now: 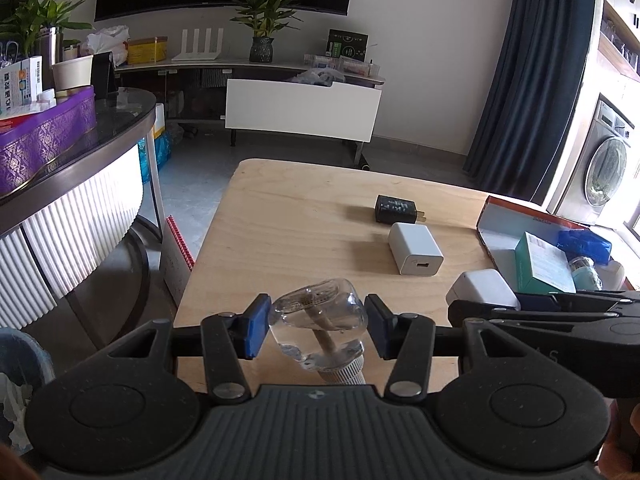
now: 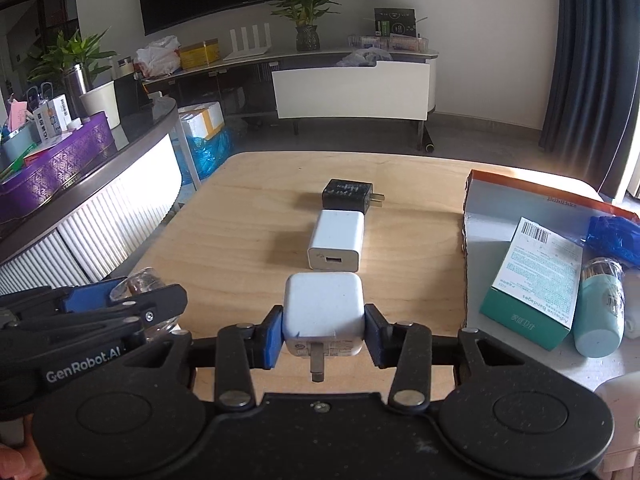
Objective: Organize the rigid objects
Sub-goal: 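Carry the glass bottle and white charger toward the cardboard box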
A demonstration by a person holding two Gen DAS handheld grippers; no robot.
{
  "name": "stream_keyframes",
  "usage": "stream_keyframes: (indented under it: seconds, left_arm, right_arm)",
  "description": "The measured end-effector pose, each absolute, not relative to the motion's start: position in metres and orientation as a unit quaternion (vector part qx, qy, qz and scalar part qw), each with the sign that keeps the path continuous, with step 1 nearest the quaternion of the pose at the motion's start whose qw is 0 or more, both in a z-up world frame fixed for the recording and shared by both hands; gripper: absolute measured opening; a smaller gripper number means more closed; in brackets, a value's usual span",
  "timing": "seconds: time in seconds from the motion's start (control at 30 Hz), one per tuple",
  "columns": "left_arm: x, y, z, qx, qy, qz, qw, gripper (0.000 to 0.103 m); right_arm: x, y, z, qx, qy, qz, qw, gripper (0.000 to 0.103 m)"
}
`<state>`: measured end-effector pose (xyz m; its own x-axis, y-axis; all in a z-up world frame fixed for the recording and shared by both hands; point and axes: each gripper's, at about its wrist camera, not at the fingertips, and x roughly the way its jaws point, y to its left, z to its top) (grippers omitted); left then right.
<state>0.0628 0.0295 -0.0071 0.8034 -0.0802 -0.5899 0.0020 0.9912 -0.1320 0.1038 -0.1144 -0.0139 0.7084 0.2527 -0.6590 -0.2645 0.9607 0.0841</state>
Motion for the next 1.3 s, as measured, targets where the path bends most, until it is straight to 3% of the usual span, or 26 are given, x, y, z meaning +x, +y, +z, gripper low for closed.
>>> stream_keyframes:
  seconds: [1.3]
  left_arm:
    - [-0.005, -0.017, 0.029, -0.033, 0.28, -0.03, 0.959, 0.051]
  right_arm:
    - [0.018, -0.162, 0.033, 0.01, 0.306, 0.147, 0.941, 0.051]
